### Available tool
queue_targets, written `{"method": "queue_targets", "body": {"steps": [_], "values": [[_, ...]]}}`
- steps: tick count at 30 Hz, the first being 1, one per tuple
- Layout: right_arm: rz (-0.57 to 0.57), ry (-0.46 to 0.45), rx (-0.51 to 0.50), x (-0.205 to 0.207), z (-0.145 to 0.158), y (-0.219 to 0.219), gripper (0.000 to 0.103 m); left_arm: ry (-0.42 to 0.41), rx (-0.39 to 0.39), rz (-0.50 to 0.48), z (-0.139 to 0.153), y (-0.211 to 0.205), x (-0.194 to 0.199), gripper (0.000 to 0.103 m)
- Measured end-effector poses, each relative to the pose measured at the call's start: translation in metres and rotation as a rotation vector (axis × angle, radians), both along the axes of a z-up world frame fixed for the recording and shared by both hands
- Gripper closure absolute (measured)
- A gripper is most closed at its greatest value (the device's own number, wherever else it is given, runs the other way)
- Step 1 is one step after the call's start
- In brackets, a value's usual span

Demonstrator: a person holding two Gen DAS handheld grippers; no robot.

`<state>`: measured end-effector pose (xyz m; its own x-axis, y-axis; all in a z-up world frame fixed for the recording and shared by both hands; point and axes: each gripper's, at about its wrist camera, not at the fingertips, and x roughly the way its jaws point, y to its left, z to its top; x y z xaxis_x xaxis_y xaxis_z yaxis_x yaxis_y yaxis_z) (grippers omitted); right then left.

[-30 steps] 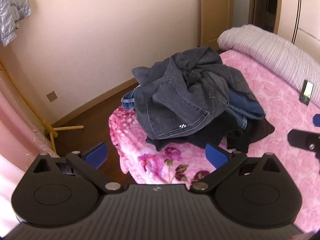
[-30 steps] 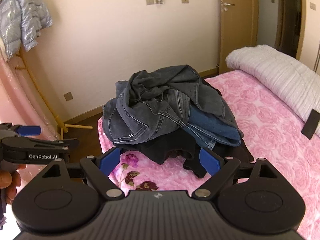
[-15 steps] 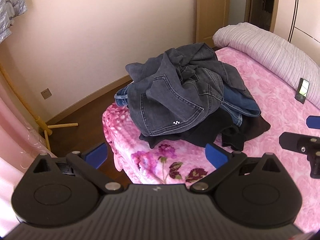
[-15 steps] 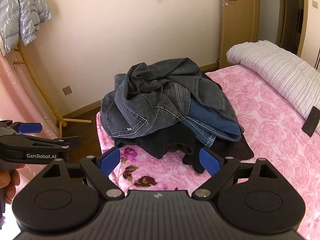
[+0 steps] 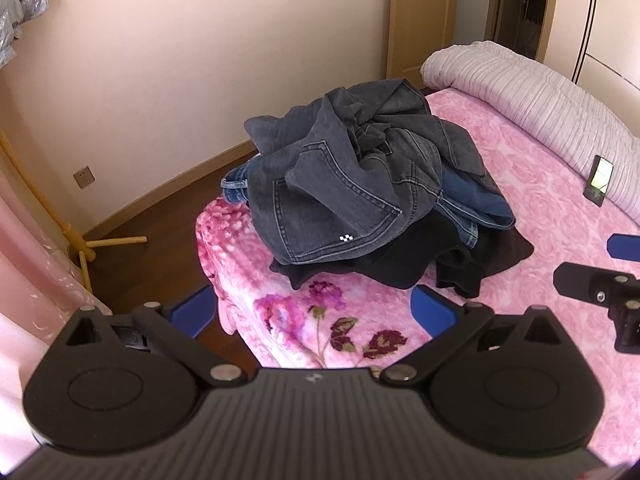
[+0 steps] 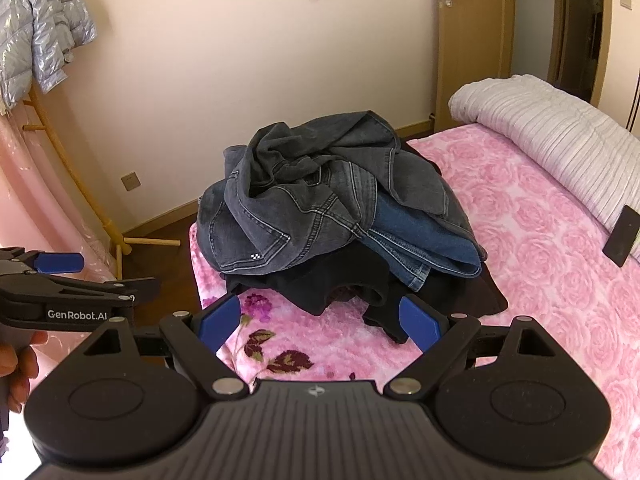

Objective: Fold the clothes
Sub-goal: 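Move both open grippers toward the pile of clothes on the bed, then grasp the grey-black jeans waistband with the right gripper while the left gripper grasps beside it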

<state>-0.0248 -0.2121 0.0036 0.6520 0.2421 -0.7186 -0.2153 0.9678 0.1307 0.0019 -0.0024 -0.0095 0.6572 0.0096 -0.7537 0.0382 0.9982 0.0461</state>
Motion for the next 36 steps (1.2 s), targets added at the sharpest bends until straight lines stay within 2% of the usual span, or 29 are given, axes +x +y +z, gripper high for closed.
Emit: {"method": "queue_targets", "body": {"steps": [12, 20, 27, 32, 36], "values": [[0.002, 0.006, 0.002, -0.001, 0.000, 0.001, 0.014, -0.006, -0.036, 0.013, 0.001, 0.003, -0.004, 0.001], [0.017, 0.001, 0.002, 0.001, 0.000, 0.000, 0.014, -0.009, -0.005, 0.011, 0.003, 0.000, -0.007, 0.001], [0.092, -0.035, -0.061, 0.006, 0.000, 0.004, 0.014, -0.042, 0.048, -0.012, 0.008, 0.001, -0.008, 0.001], [0.172, -0.049, -0.105, 0.029, -0.009, 0.014, 0.014, -0.075, 0.086, -0.023, 0.007, 0.013, -0.001, 0.001], [0.207, -0.061, -0.154, 0.055, -0.018, 0.023, 0.014, -0.083, 0.101, -0.082, -0.005, 0.026, 0.026, 0.001]]}}
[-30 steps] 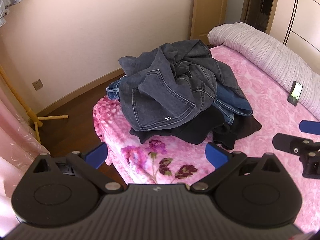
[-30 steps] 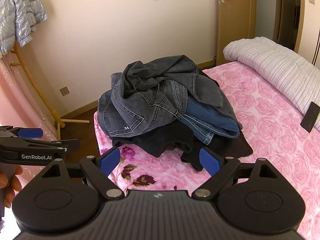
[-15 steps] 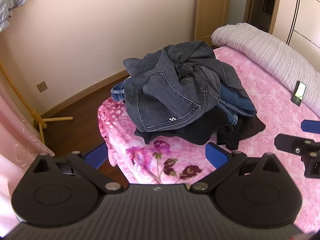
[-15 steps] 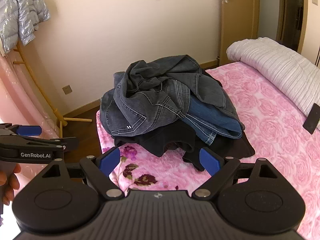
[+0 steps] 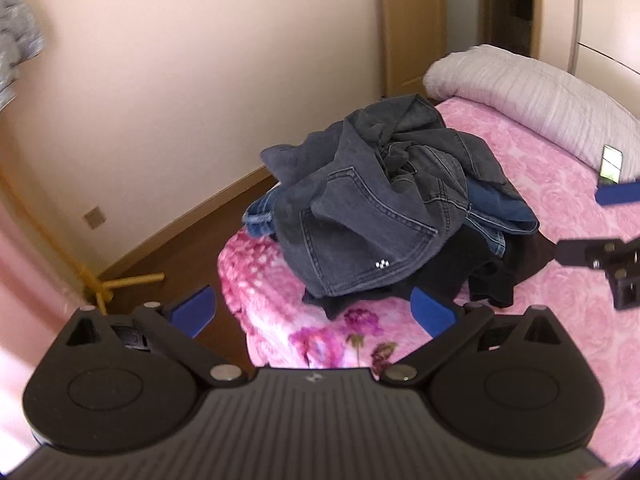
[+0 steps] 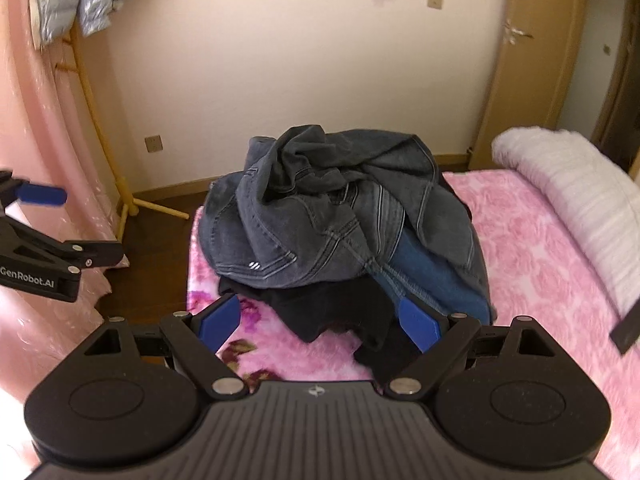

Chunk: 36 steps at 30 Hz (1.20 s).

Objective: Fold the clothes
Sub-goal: 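Grasp the grey-black jeans waistband with the right gripper while the left gripper grasps beside it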

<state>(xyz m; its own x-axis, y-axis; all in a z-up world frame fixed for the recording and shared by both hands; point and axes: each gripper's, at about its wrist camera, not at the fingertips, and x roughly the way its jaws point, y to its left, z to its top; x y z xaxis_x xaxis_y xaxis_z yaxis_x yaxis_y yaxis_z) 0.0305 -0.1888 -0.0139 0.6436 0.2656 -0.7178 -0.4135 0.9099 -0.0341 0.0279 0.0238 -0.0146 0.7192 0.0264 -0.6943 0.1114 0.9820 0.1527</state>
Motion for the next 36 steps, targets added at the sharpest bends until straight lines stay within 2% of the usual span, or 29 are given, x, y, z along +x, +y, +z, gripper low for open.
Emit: {"method": "queue_targets", "body": {"steps": [4, 12, 17, 18, 20, 22, 23, 26, 31, 36], "values": [[-0.016, 0.042, -0.048, 0.036, -0.017, 0.006, 0.014, -0.006, -0.006, -0.081, -0.017, 0.007, 0.041, 0.001], [-0.055, 0.124, -0.131, 0.097, -0.059, 0.013, 0.014, 0.012, -0.079, -0.274, -0.050, -0.006, 0.131, 0.001], [-0.014, 0.147, -0.182, 0.118, -0.080, 0.017, 0.014, 0.049, -0.102, -0.387, -0.070, -0.014, 0.170, 0.003], [-0.002, 0.149, -0.192, 0.122, -0.084, 0.019, 0.014, 0.064, -0.117, -0.409, -0.073, -0.014, 0.176, 0.011], [0.017, 0.148, -0.196, 0.128, -0.089, 0.022, 0.014, 0.084, -0.132, -0.440, -0.076, -0.015, 0.185, 0.014], [0.033, 0.148, -0.198, 0.134, -0.093, 0.025, 0.014, 0.093, -0.144, -0.467, -0.075, -0.013, 0.191, 0.028], [0.042, 0.148, -0.193, 0.136, -0.095, 0.026, 0.014, 0.101, -0.144, -0.476, -0.075, -0.012, 0.193, 0.046], [0.072, 0.139, -0.184, 0.145, -0.102, 0.033, 0.014, 0.115, -0.171, -0.479, -0.072, -0.002, 0.198, 0.062], [0.175, 0.072, -0.214, 0.153, -0.110, 0.050, 0.014, 0.109, -0.239, -0.465, -0.058, 0.019, 0.208, 0.068], [0.239, 0.056, -0.231, 0.163, -0.119, 0.061, 0.012, 0.094, -0.232, -0.513, -0.049, 0.025, 0.218, 0.069]]}}
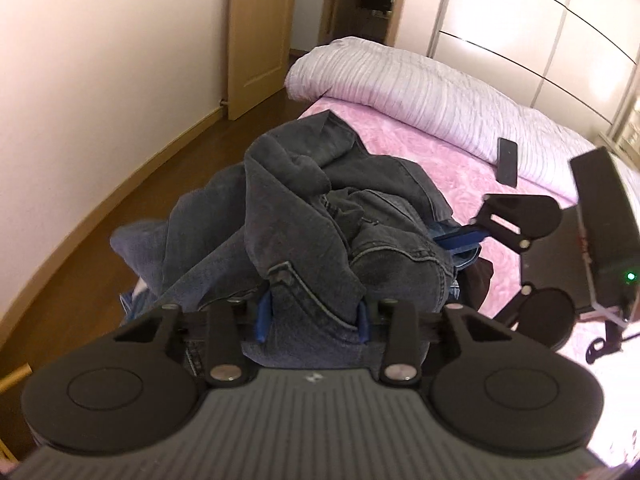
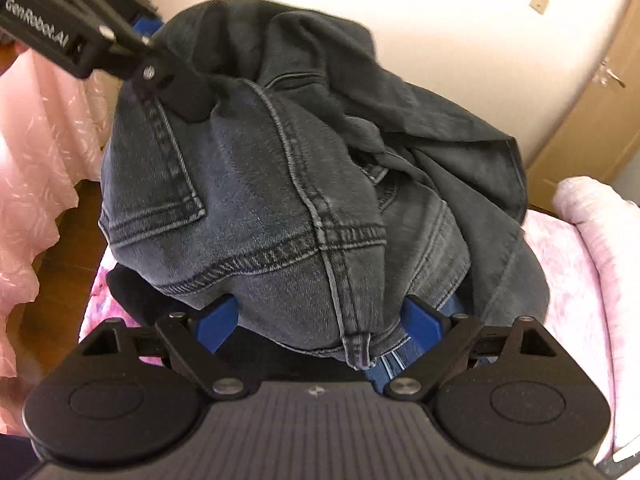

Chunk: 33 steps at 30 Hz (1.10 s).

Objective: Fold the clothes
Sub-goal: 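Grasp the grey-black jeans waistband with the right gripper while the left gripper grasps beside it, then lift the grey-black jeans off the pile with both grippers and swing them over the bed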

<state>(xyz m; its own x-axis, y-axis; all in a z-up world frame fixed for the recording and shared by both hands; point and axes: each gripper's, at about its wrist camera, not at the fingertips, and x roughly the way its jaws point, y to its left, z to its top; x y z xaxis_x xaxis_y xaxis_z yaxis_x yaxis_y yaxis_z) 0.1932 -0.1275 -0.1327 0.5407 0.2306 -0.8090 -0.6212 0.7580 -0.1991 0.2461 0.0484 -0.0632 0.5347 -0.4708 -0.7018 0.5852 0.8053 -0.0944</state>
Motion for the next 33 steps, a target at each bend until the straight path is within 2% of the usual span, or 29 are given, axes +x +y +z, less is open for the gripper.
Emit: {"method": "queue_targets", "body": {"steps": [3, 5, 7, 9, 12, 17, 20, 24, 27, 33], "values": [[0.005, -0.009, 0.015, -0.001, 0.005, 0.000, 0.029, -0.026, 0.004, -0.029, 0.008, 0.000, 0.001, 0.069], [-0.004, -0.023, 0.030, -0.008, 0.015, -0.001, 0.046, -0.050, 0.004, -0.039, 0.016, -0.002, 0.002, 0.070], [-0.016, -0.036, 0.048, -0.016, 0.027, -0.004, 0.053, -0.076, 0.002, -0.048, 0.026, -0.004, 0.002, 0.072], [-0.036, -0.057, 0.068, -0.025, 0.042, -0.009, 0.066, -0.109, -0.003, -0.058, 0.040, -0.006, 0.002, 0.073], [-0.079, -0.105, 0.099, -0.042, 0.073, -0.017, 0.072, -0.164, -0.016, -0.082, 0.064, -0.016, -0.001, 0.075], [-0.186, -0.188, 0.156, -0.087, 0.127, -0.057, 0.076, -0.249, -0.057, -0.179, 0.108, -0.056, -0.023, 0.079], [-0.252, -0.235, 0.139, -0.129, 0.156, -0.091, 0.076, -0.270, -0.097, -0.257, 0.130, -0.092, -0.045, 0.079], [-0.369, -0.248, 0.103, -0.196, 0.177, -0.143, 0.076, -0.291, -0.132, -0.401, 0.148, -0.161, -0.094, 0.079], [-0.467, -0.249, 0.061, -0.257, 0.184, -0.185, 0.077, -0.272, -0.143, -0.511, 0.146, -0.222, -0.139, 0.080], [-0.643, -0.192, -0.004, -0.394, 0.171, -0.278, 0.077, -0.171, -0.104, -0.703, 0.109, -0.350, -0.249, 0.080]]}}
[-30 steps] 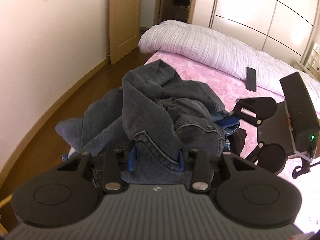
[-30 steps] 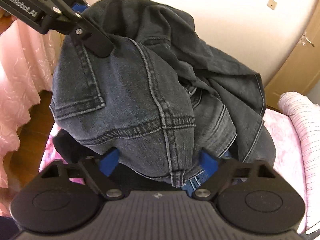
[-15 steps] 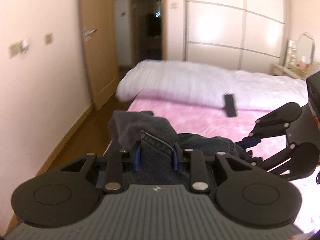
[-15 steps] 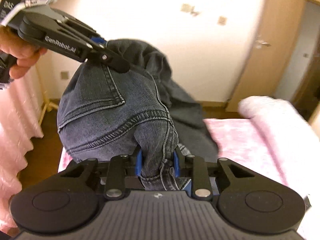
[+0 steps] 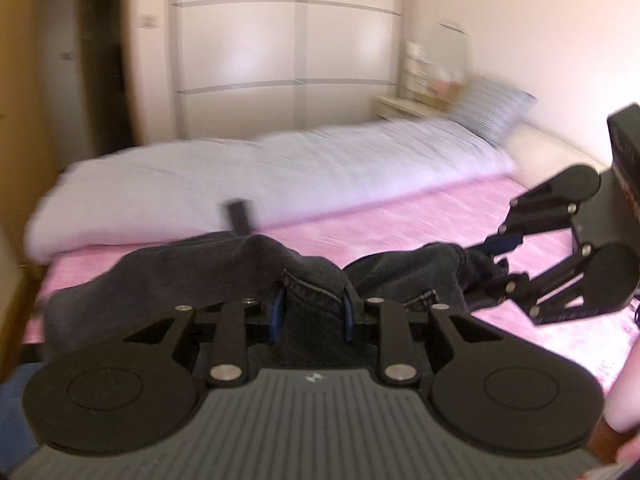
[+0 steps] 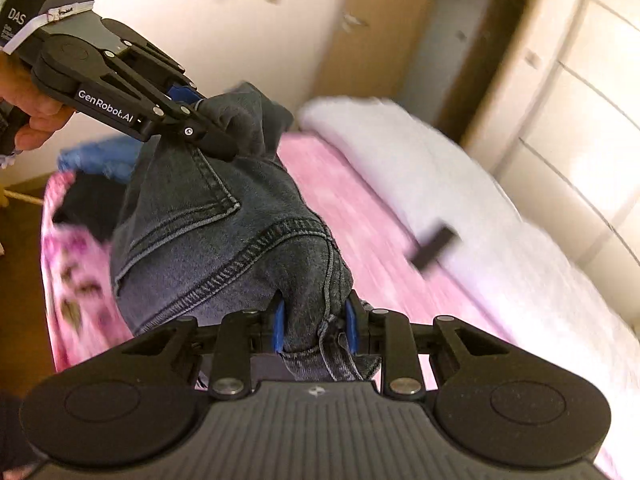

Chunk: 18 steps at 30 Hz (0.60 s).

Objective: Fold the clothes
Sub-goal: 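Lift the grey-black jeans off the pile with both grippers and swing them over the bed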

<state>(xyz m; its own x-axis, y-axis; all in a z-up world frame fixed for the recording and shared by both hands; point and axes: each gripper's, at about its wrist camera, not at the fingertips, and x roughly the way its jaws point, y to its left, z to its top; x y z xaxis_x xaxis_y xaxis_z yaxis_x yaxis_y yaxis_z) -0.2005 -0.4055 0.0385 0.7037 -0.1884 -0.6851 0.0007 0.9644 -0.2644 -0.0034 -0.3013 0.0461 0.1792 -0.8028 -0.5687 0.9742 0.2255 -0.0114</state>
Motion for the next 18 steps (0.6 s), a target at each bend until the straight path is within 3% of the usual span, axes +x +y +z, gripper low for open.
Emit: {"method": "queue_targets", "body": {"steps": [6, 11, 14, 16, 18], "values": [[-0.170, 0.114, 0.033, -0.139, -0.045, -0.087, 0.077, 0.063, 0.123, -0.195, -0.055, -0.121, -0.124, 0.080], [-0.336, 0.259, 0.093, -0.234, -0.092, -0.150, 0.075, 0.164, 0.245, -0.307, -0.106, -0.197, -0.194, 0.080], [-0.432, 0.359, 0.147, -0.275, -0.128, -0.170, 0.072, 0.107, 0.284, -0.384, -0.125, -0.217, -0.210, 0.080], [-0.507, 0.340, 0.165, -0.295, -0.137, -0.178, 0.071, 0.062, 0.309, -0.398, -0.130, -0.222, -0.204, 0.077], [-0.548, 0.307, 0.187, -0.302, -0.140, -0.182, 0.053, 0.015, 0.336, -0.390, -0.134, -0.226, -0.192, 0.069]]}}
